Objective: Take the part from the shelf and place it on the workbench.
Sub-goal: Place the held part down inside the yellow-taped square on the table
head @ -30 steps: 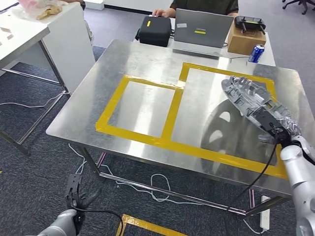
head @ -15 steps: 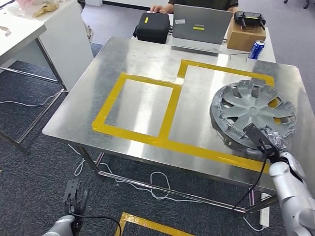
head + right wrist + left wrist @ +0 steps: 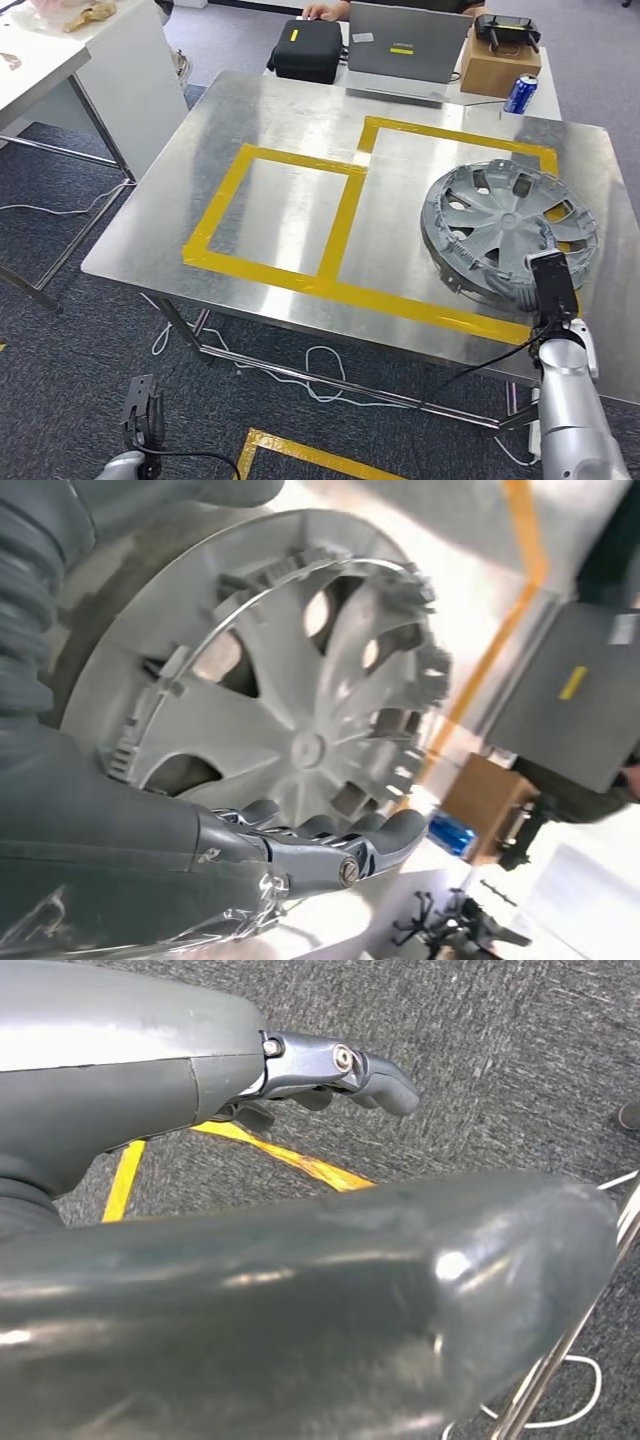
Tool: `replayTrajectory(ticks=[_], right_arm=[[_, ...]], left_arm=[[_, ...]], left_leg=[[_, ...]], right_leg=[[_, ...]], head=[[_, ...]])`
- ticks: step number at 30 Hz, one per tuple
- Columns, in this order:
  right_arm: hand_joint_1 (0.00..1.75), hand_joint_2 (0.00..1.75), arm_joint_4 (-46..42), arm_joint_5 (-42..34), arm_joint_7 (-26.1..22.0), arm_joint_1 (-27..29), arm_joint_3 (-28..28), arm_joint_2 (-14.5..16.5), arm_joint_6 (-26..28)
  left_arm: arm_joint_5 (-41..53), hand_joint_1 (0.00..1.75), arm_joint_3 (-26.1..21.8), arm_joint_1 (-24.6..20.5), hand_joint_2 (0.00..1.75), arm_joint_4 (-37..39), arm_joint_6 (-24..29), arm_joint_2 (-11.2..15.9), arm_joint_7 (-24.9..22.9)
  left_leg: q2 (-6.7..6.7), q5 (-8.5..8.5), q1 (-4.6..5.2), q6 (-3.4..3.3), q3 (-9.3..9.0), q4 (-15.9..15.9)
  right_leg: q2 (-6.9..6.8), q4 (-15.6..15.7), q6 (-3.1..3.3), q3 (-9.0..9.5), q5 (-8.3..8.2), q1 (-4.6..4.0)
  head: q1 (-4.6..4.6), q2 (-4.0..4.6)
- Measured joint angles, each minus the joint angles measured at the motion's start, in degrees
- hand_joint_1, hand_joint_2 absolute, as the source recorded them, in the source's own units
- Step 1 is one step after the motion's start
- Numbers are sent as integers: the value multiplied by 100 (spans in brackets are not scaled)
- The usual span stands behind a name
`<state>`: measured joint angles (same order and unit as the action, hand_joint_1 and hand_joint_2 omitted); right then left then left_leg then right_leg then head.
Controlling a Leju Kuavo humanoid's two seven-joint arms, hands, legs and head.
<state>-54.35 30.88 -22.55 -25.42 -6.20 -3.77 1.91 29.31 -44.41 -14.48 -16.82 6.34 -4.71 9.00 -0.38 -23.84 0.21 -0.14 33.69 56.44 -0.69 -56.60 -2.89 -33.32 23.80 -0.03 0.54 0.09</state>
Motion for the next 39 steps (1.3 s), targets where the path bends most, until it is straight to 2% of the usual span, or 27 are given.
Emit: replayTrajectory(ticks=[7, 9, 11, 12, 13, 14, 16, 17, 18, 19, 21, 23, 24, 26, 27, 28, 30, 31, 32, 33, 34, 35, 37, 38, 39], right_arm=[[0, 175, -526, -146, -92, 177, -44, 159, -117], [0, 87, -723, -371, -175, 262, -55, 227, -319], [0, 0, -1066, -699, -211, 412, -39, 343, -633], [0, 0, -1288, -874, -205, 508, -6, 402, -798], [0, 0, -1511, -1031, -192, 612, 47, 453, -939], [0, 0, -1734, -1174, -179, 722, 120, 500, -1054], [0, 0, -2108, -1393, -176, 965, 286, 577, -1161], [0, 0, -2272, -1475, -187, 1093, 366, 606, -1182], [0, 0, -2416, -1536, -208, 1213, 433, 631, -1190], [0, 0, -2543, -1567, -238, 1313, 493, 656, -1182], [0, 0, -2755, -1568, -309, 1468, 611, 709, -1128], [0, 0, -2893, -1516, -367, 1602, 729, 768, -1041], [0, 0, -2928, -1481, -386, 1669, 780, 792, -1003], [0, 0, -2957, -1432, -414, 1791, 869, 837, -948], [0, 0, -2960, -1418, -425, 1829, 908, 862, -936], [0, 0, -2961, -1410, -435, 1858, 948, 895, -929], [0, 0, -2962, -1413, -447, 1906, 1020, 963, -926], [0, 0, -2961, -1420, -451, 1938, 1050, 994, -927], [0, 0, -2958, -1429, -452, 1973, 1076, 1024, -929], [0, 0, -2955, -1435, -453, 2009, 1098, 1052, -930], [0, 0, -2950, -1438, -453, 2039, 1124, 1078, -929], [0, 0, -2944, -1437, -453, 2058, 1149, 1100, -928], [0, 0, -2937, -1418, -455, 2078, 1199, 1143, -922], [0, 0, -2935, -1387, -462, 2087, 1222, 1163, -912], [0, 0, -2935, -1337, -471, 2100, 1254, 1180, -893]], left_arm=[[-21, 0, 4, 28, 0, -12, 1, 3, 7], [-58, 0, 4, 35, 0, -17, 1, 9, 7], [-110, 0, 3, 46, 0, -20, -3, 18, 4], [-135, 0, 2, 50, 0, -21, -8, 20, 3], [-148, 0, 2, 52, 0, -22, -12, 17, 3], [-156, 0, 2, 54, 0, -22, -14, 14, 3], [-161, 0, 2, 56, 0, -23, -10, 11, 3], [-164, 0, 2, 61, 0, -23, -5, 8, 3], [-168, 0, 2, 70, 0, -23, -1, 3, 2], [-172, 0, 2, 80, 0, -23, 4, -5, -5], [-174, 0, 2, 91, 0, -24, 13, -24, -28], [-192, 0, 1, 87, 0, -38, 25, -18, -57], [-206, 0, 1, 85, 0, -45, 32, -18, -69], [-231, 0, -1, 93, 0, -54, 58, -32, -89], [-240, 0, -1, 102, 0, -54, 76, -39, -98], [-249, 0, -1, 111, 0, -54, 98, -44, -108], [-266, 0, -1, 115, 0, -55, 139, -64, -121], [-273, 0, -1, 113, 0, -55, 156, -76, -124], [-279, 0, -1, 114, 0, -56, 171, -91, -126], [-284, 0, -2, 116, 0, -56, 184, -106, -128], [-287, 0, -2, 119, 0, -56, 196, -120, -131], [-291, 0, -3, 118, 0, -56, 207, -135, -132], [-302, 0, -3, 99, 0, -67, 233, -162, -133], [-312, 0, -4, 76, 0, -79, 247, -178, -134], [-325, 0, -4, 52, 0, -91, 263, -198, -135]], left_leg=[[0, 6, 0, 10, 11, 0], [3, -2, 13, -9, 20, 7], [-1, 39, 11, -60, 13, -35], [-8, 79, -3, -85, -2, -85], [-18, 122, -20, -102, -14, -133], [-27, 149, -36, -112, -20, -174], [-34, 166, -37, -115, 2, -183], [-33, 172, -40, -106, 18, -180], [-31, 182, -47, -90, 34, -175], [-29, 193, -61, -68, 53, -164], [-25, 203, -101, 11, 102, -109], [0, 213, -117, 121, 165, -35], [18, 232, -112, 170, 194, -7], [50, 288, -110, 249, 241, 8], [55, 263, -120, 279, 276, 31], [56, 148, -126, 306, 332, 124], [50, -328, -128, 341, 538, 655], [50, -589, -125, 351, 666, 1043], [50, -765, -124, 355, 764, 1397], [50, -825, -123, 352, 794, 1618], [47, -777, -122, 342, 735, 1664], [32, -653, -120, 326, 573, 1519], [-107, -445, -104, 291, 20, 857], [-191, -435, -83, 266, -242, 485], [-251, -452, -62, 240, -409, 214]], right_leg=[[2, -9, 5, -17, -2, 0], [1, 8, -11, -14, -14, 11], [0, 27, -51, -21, -36, 24], [8, -3, -69, -44, 3, 26], [22, -121, -79, -100, 108, 25], [36, -367, -86, -205, 291, 28], [54, -1165, -110, -506, 731, 50], [54, -1508, -128, -627, 867, 66], [53, -1667, -150, -665, 897, 84], [51, -1583, -173, -592, 814, 102], [42, -862, -249, -176, 511, 157], [103, -286, -262, 167, 344, 183], [139, -203, -226, 212, 347, 182], [160, -252, -86, 144, 334, 174], [144, -266, -18, 99, 312, 173], [125, -271, 47, 48, 275, 174], [71, -267, 150, -62, 184, 169], [38, -266, 180, -122, 139, 157], [-2, -267, 194, -184, 94, 143], [-45, -267, 200, -247, 49, 128], [-92, -267, 200, -312, 2, 114], [-139, -268, 195, -374, -46, 103], [-231, -272, 168, -467, -136, 81], [-280, -275, 142, -501, -178, 70], [-334, -275, 113, -523, -224, 61]], head=[[-1, 0], [0, 0], [2, 0], [0, 0], [-6, 0], [-13, 0], [-19, 0], [-18, 0], [-17, 0], [-17, 0], [-18, 0], [-29, 0], [-30, 0], [-27, 0], [-19, 0], [-9, 0], [26, 0], [37, 0], [45, 0], [48, 0], [49, 0], [49, 0], [51, 0], [56, 0], [53, 0]])
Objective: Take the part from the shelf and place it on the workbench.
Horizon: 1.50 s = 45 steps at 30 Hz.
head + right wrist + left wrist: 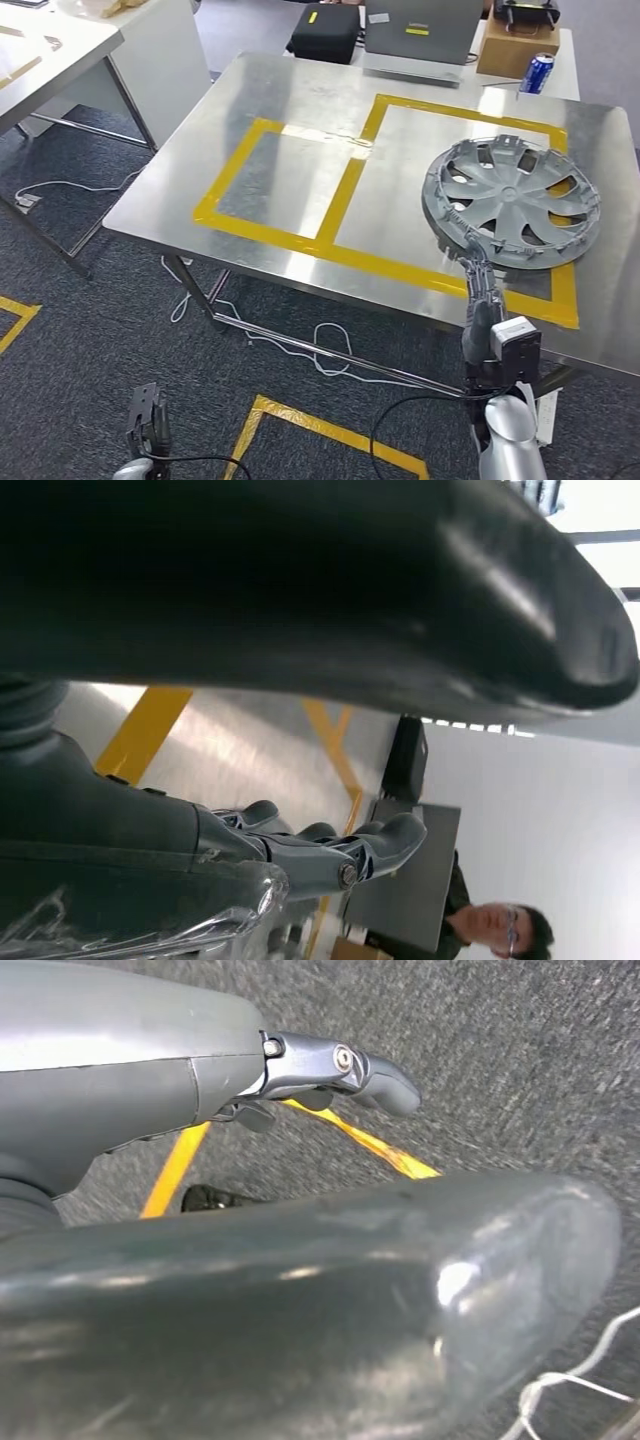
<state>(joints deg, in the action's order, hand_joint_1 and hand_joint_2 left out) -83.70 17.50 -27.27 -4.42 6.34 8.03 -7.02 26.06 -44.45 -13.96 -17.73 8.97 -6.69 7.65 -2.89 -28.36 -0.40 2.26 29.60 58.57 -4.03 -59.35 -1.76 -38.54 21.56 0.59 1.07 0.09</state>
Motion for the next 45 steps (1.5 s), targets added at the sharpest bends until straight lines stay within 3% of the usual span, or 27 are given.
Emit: replayTrajectory(ticks=[2, 4, 6, 8, 9, 10, 11, 13, 14, 16, 18, 19, 21, 23, 24, 26, 27, 29, 31, 32, 34, 36, 38, 39, 41, 43, 45], right_arm=[[0, 0, 7, 122, -21, 39, 85, 22, 48], [0, 0, 35, 186, -22, 86, 194, 48, 76], [0, 0, 80, 178, -6, 121, 282, 79, 72], [0, 0, 140, 162, 7, 137, 337, 95, 66], [0, 0, 173, 162, 12, 141, 358, 98, 67], [0, 0, 208, 185, 30, 143, 381, 102, 83], [0, 0, 248, 225, 64, 144, 403, 106, 126], [0, 0, 384, 339, 166, 128, 434, 109, 292], [0, 0, 520, 378, 176, 107, 438, 109, 419], [0, 0, 1120, 392, 27, -13, 390, 109, 728], [0, 0, 1971, 362, -101, -155, 265, 109, 1028], [0, 0, 2368, 343, -79, -221, 187, 109, 1136], [0, 0, 3192, 265, 113, -371, -10, 100, 1300], [0, 0, 4144, 172, 546, -517, -281, 65, 1380], [0, 0, 4596, 167, 819, -529, -425, 36, 1398], [0, 0, 5325, 276, 1366, -432, -620, -19, 1405], [0, 0, 5621, 369, 1615, -360, -664, -43, 1393], [0, 0, 6079, 555, 2022, -240, -683, -83, 1339], [0, 0, 6387, 689, 2253, -135, -687, -121, 1282], [0, 0, 6505, 732, 2321, -87, -687, -138, 1254], [0, 0, 6699, 791, 2395, -12, -686, -157, 1200], [0, 0, 6825, 823, 2406, 45, -685, -167, 1174], [0, 0, 6923, 820, 2386, 73, -684, -185, 1174], [0, 0, 6960, 812, 2367, 77, -684, -198, 1174], [0, 0, 7013, 796, 2317, 64, -685, -235, 1163], [0, 0, 7039, 788, 2285, 47, -689, -274, 1147], [0, 0, 7051, 789, 2281, 34, -701, -310, 1137]], left_arm=[[-25, 0, -5, -12, 0, -13, 28, -32, -8], [-44, 0, -18, 42, 0, -14, 68, -53, -27], [-60, 0, -31, 66, 0, -25, 103, -70, -42], [-66, 0, -37, 55, 0, -38, 119, -90, -44], [-67, 0, -38, 57, 0, -41, 121, -100, -44], [-69, 0, -38, 66, 0, -42, 124, -111, -44], [-75, 0, -38, 76, 0, -42, 128, -120, -45], [-91, 0, -38, 84, 0, -43, 142, -135, -44], [-107, 0, -37, 82, 0, -49, 150, -145, -40], [-140, 0, -32, 82, 0, -64, 171, -168, -25], [-171, 0, -18, 103, 0, -72, 190, -175, -15], [-186, 0, -9, 123, 0, -72, 197, -176, -15], [-225, 0, 13, 154, 0, -72, 213, -176, -14], [-265, 0, 57, 154, 0, -73, 221, -181, -15], [-280, 0, 90, 150, 0, -74, 226, -181, -19], [-303, 0, 150, 154, 0, -75, 245, -180, -47], [-310, 0, 180, 155, 0, -77, 260, -180, -71], [-315, 0, 251, 133, 0, -92, 287, -196, -114], [-314, 0, 323, 67, 0, -114, 325, -230, -142], [-309, 0, 352, 40, 0, -121, 344, -244, -151], [-292, 0, 402, 38, 0, -124, 390, -261, -177], [-272, 0, 444, 33, 0, -124, 432, -280, -211], [-248, 0, 504, -37, 0, -124, 428, -348, -244], [-224, 0, 549, -76, 0, -124, 405, -399, -269], [-139, 0, 660, -143, 0, -121, 347, -501, -345], [-46, 0, 787, -216, 0, -114, 309, -584, -437], [32, 0, 924, -315, 0, -104, 281, -658, -522]], left_leg=[[36, -3, 47, -72, -46, -229], [138, 110, 57, -157, 42, -243], [236, 240, 49, -237, 156, -254], [363, 372, 67, -282, 313, -251], [433, 440, 80, -291, 399, -248], [505, 507, 93, -293, 481, -244], [575, 573, 102, -290, 559, -241], [713, 696, 109, -267, 693, -237], [775, 754, 106, -248, 745, -235], [880, 864, 81, -186, 804, -246], [990, 969, 52, -109, 830, -285], [964, 955, 51, -83, 858, -281], [737, 598, 55, -48, 1002, 7], [468, 0, 37, -1, 1221, 708], [413, -168, 17, 34, 1297, 1069], [358, -100, -37, 105, 1233, 1386], [317, 48, -70, 141, 1059, 1272], [93, 198, -123, 203, 451, 591], [-83, 85, -99, 154, -24, -75], [-77, 44, -68, 96, -97, -233], [26, 77, -14, -47, -23, -269], [134, 187, 5, -171, 75, -272], [272, 321, 22, -251, 217, -271], [352, 392, 37, -272, 298, -270], [513, 532, 73, -290, 465, -269], [675, 675, 88, -280, 632, -266], [824, 816, 95, -248, 771, -263]], right_leg=[[-123, 33, -65, -20, -104, 11], [-89, 0, -128, -65, -48, 48], [149, -422, -161, -205, 393, 59], [337, -1174, -142, -378, 917, 29], [376, -1453, -117, -405, 1031, 2], [397, -1553, -83, -346, 1022, -27], [418, -1441, -42, -180, 911, -57], [579, -749, 51, 372, 699, -100], [694, -359, 85, 643, 681, -106], [841, 98, 131, 894, 755, -124], [738, 170, 171, 880, 693, -145], [668, 192, 206, 870, 633, -142], [523, 255, 259, 799, 478, -118], [373, 270, 265, 671, 351, -117], [275, 269, 250, 598, 301, -117], [65, 263, 220, 456, 207, -112], [-28, 257, 197, 383, 160, -106], [-177, 216, 132, 262, 83, -106], [-316, 154, 49, 174, 11, -100], [-384, 136, 11, 143, -25, -83], [-443, 121, -70, 106, -73, -13], [-161, -114, -121, 19, 217, 46], [239, -798, -121, -165, 794, 41], [340, -1176, -106, -247, 1012, 20], [421, -1498, -47, -209, 1078, -38], [527, -1019, 38, 224, 825, -90], [790, -222, 98, 788, 747, -100]], head=[[-4, 0], [-10, 0], [-19, 0], [-25, 0], [-26, 0], [-25, 0], [-23, 0], [-21, 0], [-15, 0], [-11, 0], [-19, 0], [-20, 0], [-3, 0], [21, 0], [25, 0], [24, 0], [25, 0], [32, 0], [37, 0], [35, 0], [26, 0], [13, 0], [-14, 0], [-26, 0], [-32, 0], [-32, 0], [-27, 0]])
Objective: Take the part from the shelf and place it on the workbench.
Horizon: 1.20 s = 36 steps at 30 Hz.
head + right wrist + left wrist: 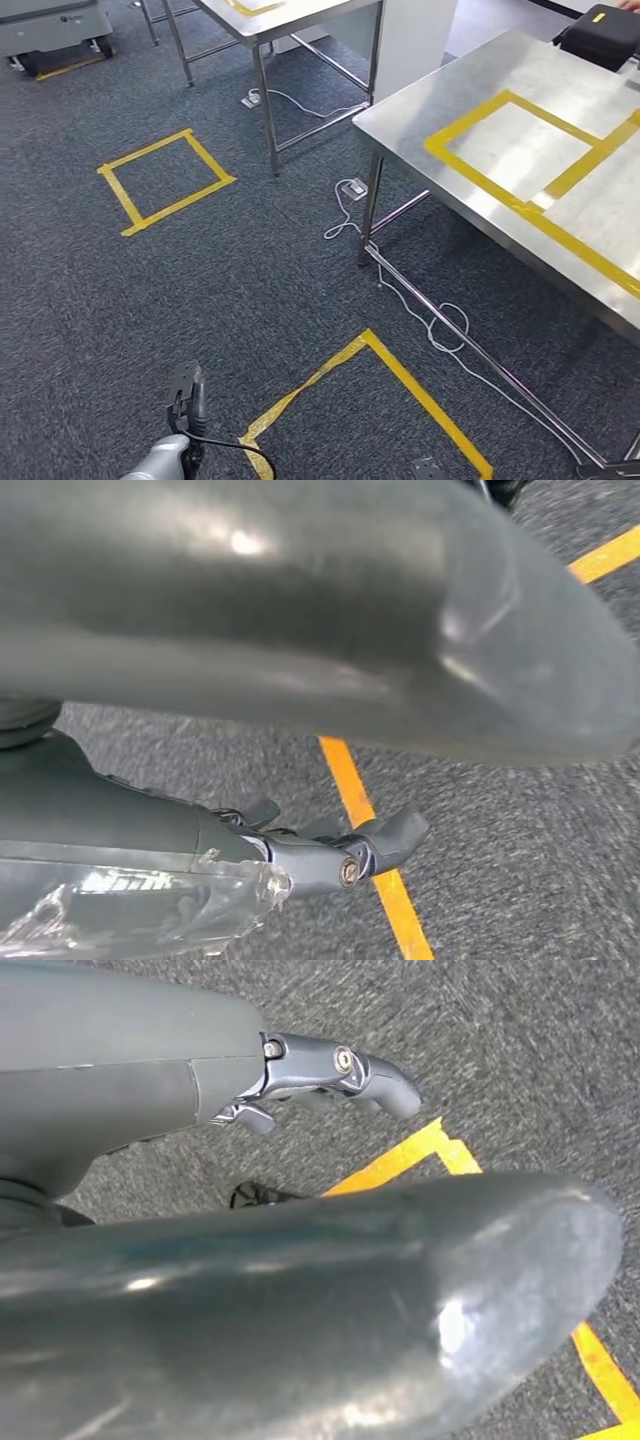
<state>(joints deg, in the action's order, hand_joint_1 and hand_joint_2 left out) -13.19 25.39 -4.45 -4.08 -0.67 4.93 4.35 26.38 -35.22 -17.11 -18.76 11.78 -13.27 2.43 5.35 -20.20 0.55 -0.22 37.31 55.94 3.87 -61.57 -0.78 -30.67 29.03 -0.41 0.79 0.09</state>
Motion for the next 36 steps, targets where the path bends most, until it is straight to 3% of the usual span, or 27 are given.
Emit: replayTrajectory(ticks=[2, 4, 5, 7, 9, 10, 11, 12, 13, 15, 16, 17, 19, 21, 23, 25, 26, 27, 28, 30, 32, 34, 36], right_arm=[[0, 0, 26, 2, 17, 4, -11, -19, -1], [0, 0, 53, 2, 53, 11, -21, -21, 9], [0, 0, 60, 2, 69, 11, -30, -22, 17], [0, 0, 74, 11, 85, 28, -48, -25, 31], [0, 0, 87, 30, 104, 57, -60, -32, 48], [0, 0, 91, 39, 113, 68, -62, -36, 61], [0, 0, 92, 50, 120, 71, -65, -38, 72], [0, 0, 92, 62, 121, 70, -66, -39, 81], [0, 0, 92, 76, 122, 67, -66, -40, 85], [0, 0, 93, 111, 116, 59, -67, -40, 85], [0, 0, 95, 127, 111, 53, -67, -40, 85], [0, 0, 96, 140, 105, 42, -67, -40, 84], [0, 0, 99, 158, 99, 18, -67, -40, 82], [0, 0, 99, 182, 89, 8, -66, -42, 84], [0, 0, 107, 226, 71, 28, -64, -45, 84], [0, 0, 125, 254, 67, 63, -65, -54, 74], [0, 0, 132, 255, 72, 75, -65, -58, 69], [0, 0, 137, 255, 81, 83, -66, -61, 67], [0, 0, 138, 257, 90, 85, -66, -63, 67], [0, 0, 140, 269, 102, 85, -67, -65, 76], [0, 0, 145, 290, 104, 84, -67, -65, 87], [0, 0, 149, 320, 105, 81, -67, -66, 92], [0, 0, 149, 344, 101, 77, -67, -66, 92]], left_arm=[[55, 0, 122, -98, 0, 15, 3, -56, -77], [84, 0, 209, -160, 0, 38, 28, -95, -137], [92, 0, 242, -179, 0, 49, 47, -118, -159], [103, 0, 307, -225, 0, 70, 79, -174, -181], [104, 0, 362, -280, 0, 91, 97, -230, -192], [101, 0, 378, -296, 0, 103, 102, -252, -198], [93, 0, 388, -303, 0, 116, 106, -269, -204], [84, 0, 396, -305, 0, 127, 107, -280, -209], [76, 0, 405, -308, 0, 136, 108, -288, -212], [62, 0, 431, -335, 0, 144, 107, -312, -212], [56, 0, 449, -355, 0, 145, 103, -327, -213], [48, 0, 467, -371, 0, 146, 100, -337, -214], [32, 0, 490, -375, 0, 148, 96, -340, -222], [12, 0, 497, -369, 0, 148, 103, -341, -228], [-16, 0, 509, -373, 0, 150, 110, -361, -219], [-42, 0, 528, -359, 0, 155, 113, -374, -208], [-50, 0, 537, -347, 0, 158, 112, -375, -206], [-55, 0, 545, -335, 0, 161, 112, -375, -206], [-57, 0, 553, -327, 0, 163, 112, -375, -206], [-69, 0, 577, -327, 0, 165, 116, -379, -195], [-95, 0, 613, -333, 0, 165, 136, -381, -163], [-114, 0, 640, -314, 0, 165, 172, -375, -135], [-116, 0, 657, -291, 0, 168, 203, -369, -125]], left_leg=[[124, 129, -9, 53, 67, -17], [204, 216, -19, 118, 107, -49], [134, 161, -12, 147, 148, -13], [-168, -257, 0, 199, 327, 393], [-399, -758, -13, 252, 571, 1158], [-441, -857, -25, 268, 638, 1467], [-463, -839, -36, 277, 620, 1613], [-484, -741, -43, 277, 491, 1545], [-528, -617, -42, 265, 249, 1268], [-762, -501, 5, 205, -374, 440], [-860, -498, 35, 162, -584, 130], [-914, -516, 64, 117, -690, -49], [-825, -489, 75, 26, -675, -119], [-707, -428, 46, -56, -644, -151], [-581, -372, 23, -113, -601, -164], [-432, -331, 24, -127, -554, -158], [-351, -313, 23, -120, -535, -153], [-264, -296, 19, -108, -519, -145], [-181, -283, 11, -94, -506, -132], [-20, -268, 2, -50, -460, -76], [108, -238, -8, 15, -379, -28], [219, -189, -33, 89, -304, -23], [67, -286, -38, 143, -205, 106]], right_leg=[[140, 387, 2, 218, 34, 1], [26, 417, 21, 178, -47, 2], [-46, 428, 54, 155, -91, 8], [-217, 457, 115, 69, -191, 23], [-398, 458, 133, -44, -277, 17], [-491, 456, 128, -100, -314, 17], [-580, 454, 121, -152, -348, 16], [-662, 452, 108, -197, -378, 16], [-739, 451, 93, -228, -401, 15], [-888, 444, 56, -258, -431, 4], [-962, 440, 30, -257, -446, -2], [-1031, 436, 2, -255, -462, -5], [-1117, 435, -66, -253, -484, 2], [-871, 266, -138, -335, -346, 21], [-507, -357, -187, -596, 24, 35], [-400, -1099, -205, -899, 338, 40], [-393, -1237, -210, -945, 352, 44], [-385, -1148, -213, -882, 260, 52], [-354, -834, -216, -707, 84, 66], [-110, -22, -227, -273, -204, 120], [78, 360, -203, -75, -260, 146], [0, 364, -127, -87, -273, 124], [-135, 389, -38, -102, -321, 116]], head=[[-17, -1], [-34, -1], [-22, -1], [22, 0], [49, 0], [51, 0], [53, 0], [56, 0], [59, 0], [64, 0], [60, 0], [67, 0], [79, 0], [76, 0], [52, 0], [43, 0], [41, 0], [42, 0], [42, 0], [40, 0], [40, 0], [41, 0], [56, 0]])
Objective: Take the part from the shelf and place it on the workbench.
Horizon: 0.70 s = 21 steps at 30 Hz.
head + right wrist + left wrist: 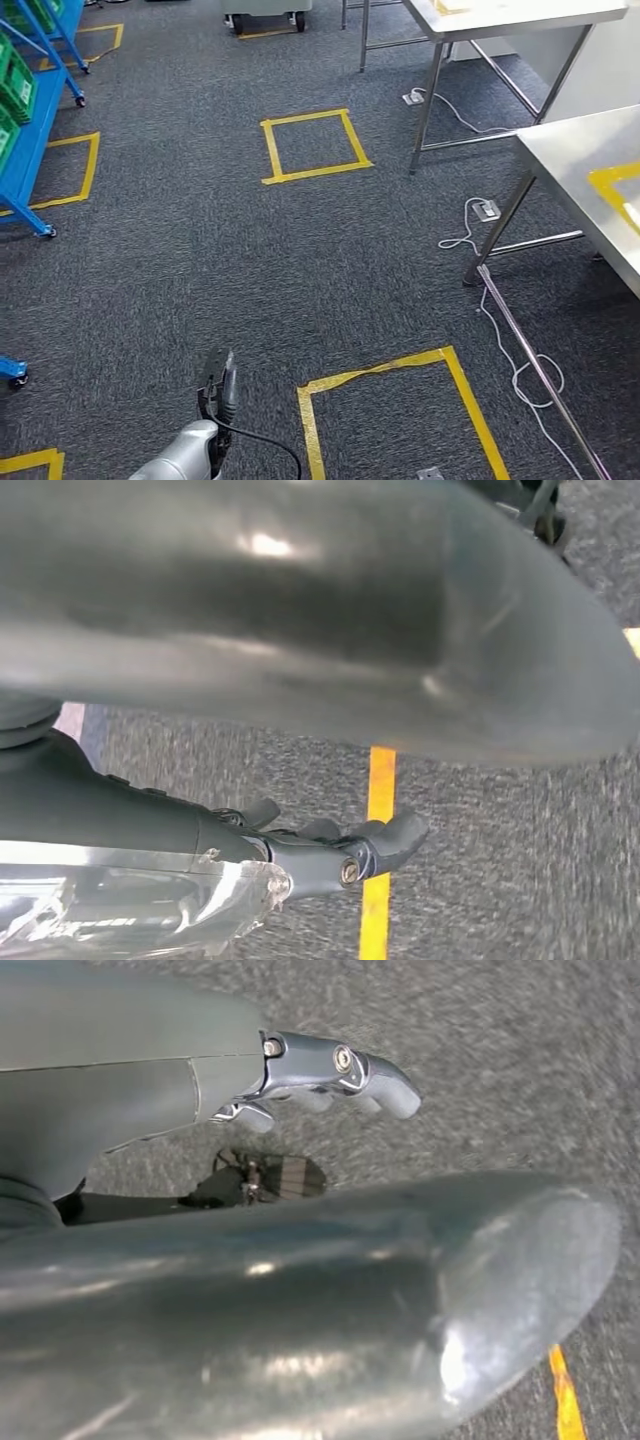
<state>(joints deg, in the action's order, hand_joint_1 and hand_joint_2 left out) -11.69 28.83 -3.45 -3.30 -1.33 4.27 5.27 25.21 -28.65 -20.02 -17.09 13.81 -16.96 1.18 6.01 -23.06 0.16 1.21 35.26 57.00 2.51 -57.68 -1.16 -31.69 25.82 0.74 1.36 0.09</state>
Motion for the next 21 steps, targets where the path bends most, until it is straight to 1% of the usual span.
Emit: replayTrajectory(ticks=[1, 2, 3, 4, 5, 6, 7, 8, 9, 10, 11, 12, 13, 14, 15, 16, 17, 18, 19, 20, 21], right_arm=[[0, 0, 0, 9, -3, 1, -1, 0, -1], [0, 0, 0, 20, -5, 7, -1, -1, -2], [0, 0, 0, 44, -7, 16, -1, -2, -2], [0, 0, 0, 72, -6, 25, -1, -2, -2], [0, 0, 0, 110, -2, 29, -1, -3, -1], [0, 0, 0, 161, 9, 26, 1, -3, 2], [0, 0, 0, 215, 29, 17, 5, -2, 6], [0, 0, 0, 278, 57, 3, 12, 2, 14], [0, 0, 0, 341, 89, -14, 20, 5, 22], [0, 0, 0, 397, 121, -34, 32, 9, 32], [0, 0, 0, 444, 150, -57, 45, 14, 39], [0, 0, 0, 488, 178, -84, 63, 22, 38], [0, 0, -2, 531, 204, -117, 85, 38, 31], [0, 0, -5, 568, 226, -154, 106, 57, 18], [0, 0, -8, 599, 243, -189, 124, 83, -1], [0, 0, -11, 620, 254, -212, 139, 107, -16], [0, 0, -11, 631, 262, -226, 149, 127, -26], [0, 0, -11, 635, 265, -228, 157, 149, -33], [0, 0, -11, 635, 260, -219, 163, 165, -34], [0, 0, -11, 630, 237, -206, 166, 175, -32], [0, 0, -11, 613, 200, -189, 167, 183, -27]], left_arm=[[-6, 0, 8, -2, 0, 2, 8, 0, 5], [-24, 0, 17, -6, 0, 4, 12, -4, 18], [-58, 0, 23, -7, 0, 6, 13, -5, 41], [-102, 0, 26, 3, 0, 7, 13, -4, 72], [-154, 0, 26, 23, 0, 8, 13, 1, 110], [-218, 0, 23, 49, 0, 8, 13, 10, 159], [-288, 0, 18, 72, 0, 8, 8, 22, 210], [-367, 0, 11, 89, 0, 8, 0, 38, 262], [-450, 0, 0, 98, 0, 8, -9, 51, 304], [-527, 0, -12, 103, 0, 8, -18, 63, 329], [-593, 0, -26, 111, 0, 8, -22, 81, 340], [-656, 0, -40, 130, 0, 8, -23, 103, 340], [-715, 0, -56, 156, 0, 8, -20, 133, 335], [-764, 0, -74, 184, 0, 8, -17, 165, 328], [-805, 0, -95, 203, 0, 8, -10, 196, 321], [-830, 0, -111, 210, 0, 8, -3, 220, 316], [-845, 0, -124, 211, 0, 8, 1, 234, 314], [-851, 0, -132, 212, 0, 8, 4, 247, 310], [-845, 0, -135, 220, 0, 8, 4, 254, 305], [-826, 0, -134, 234, 0, 8, 6, 260, 301], [-789, 0, -127, 249, 0, 8, 13, 266, 293]], left_leg=[[-156, -149, 3, 23, 112, 221], [-335, -353, 4, 44, 271, 563], [-441, -558, -2, 67, 457, 967], [-491, -704, -10, 86, 617, 1322], [-514, -754, -17, 98, 696, 1526], [-531, -694, -23, 105, 661, 1507], [-567, -551, -26, 107, 514, 1279], [-667, -373, -26, 106, 280, 904], [-825, -239, -15, 109, 40, 496], [-944, -158, -3, 82, -134, 188], [-1025, -129, 10, 51, -229, 0], [-1023, -137, 27, 10, -244, -67], [-941, -125, 30, -50, -226, -71], [-877, -111, 26, -87, -216, -78], [-809, -95, 19, -127, -211, -83], [-740, -76, 9, -166, -209, -89], [-672, -64, 3, -193, -204, -91], [-593, -55, 8, -216, -196, -90], [-507, -47, 16, -231, -188, -89], [-416, -42, 24, -238, -183, -88], [-322, -35, 31, -240, -180, -86]], right_leg=[[-78, 20, 36, -8, -22, 0], [-162, 27, 56, -20, -35, -8], [-249, 29, 67, -35, -42, -15], [-339, 28, 70, -49, -44, -20], [-428, 27, 70, -61, -46, -22], [-513, 26, 69, -68, -48, -22], [-595, 26, 65, -69, -49, -21], [-675, 25, 57, -64, -49, -21], [-742, 14, 37, -62, -42, -37], [-806, 3, 10, -61, -36, -56], [-865, -5, -20, -60, -29, -75], [-926, -9, -51, -56, -25, -90], [-989, -4, -78, -45, -24, -87], [-958, -18, -113, -43, -1, -74], [-836, -100, -143, -71, 69, -60], [-663, -302, -168, -153, 203, -48], [-464, -610, -181, -285, 380, -41], [-337, -1016, -177, -464, 578, -42], [-286, -1398, -167, -641, 726, -45], [-267, -1637, -154, -759, 781, -49], [-257, -1678, -137, -790, 731, -51]], head=[[18, 0], [37, 0], [52, 0], [56, 0], [57, 0], [58, 0], [59, 0], [61, 0], [67, 0], [70, -1], [70, -1], [68, -1], [63, -1], [57, 0], [48, 0], [40, 0], [28, 0], [16, 0], [11, 0], [8, 0], [5, 0]])
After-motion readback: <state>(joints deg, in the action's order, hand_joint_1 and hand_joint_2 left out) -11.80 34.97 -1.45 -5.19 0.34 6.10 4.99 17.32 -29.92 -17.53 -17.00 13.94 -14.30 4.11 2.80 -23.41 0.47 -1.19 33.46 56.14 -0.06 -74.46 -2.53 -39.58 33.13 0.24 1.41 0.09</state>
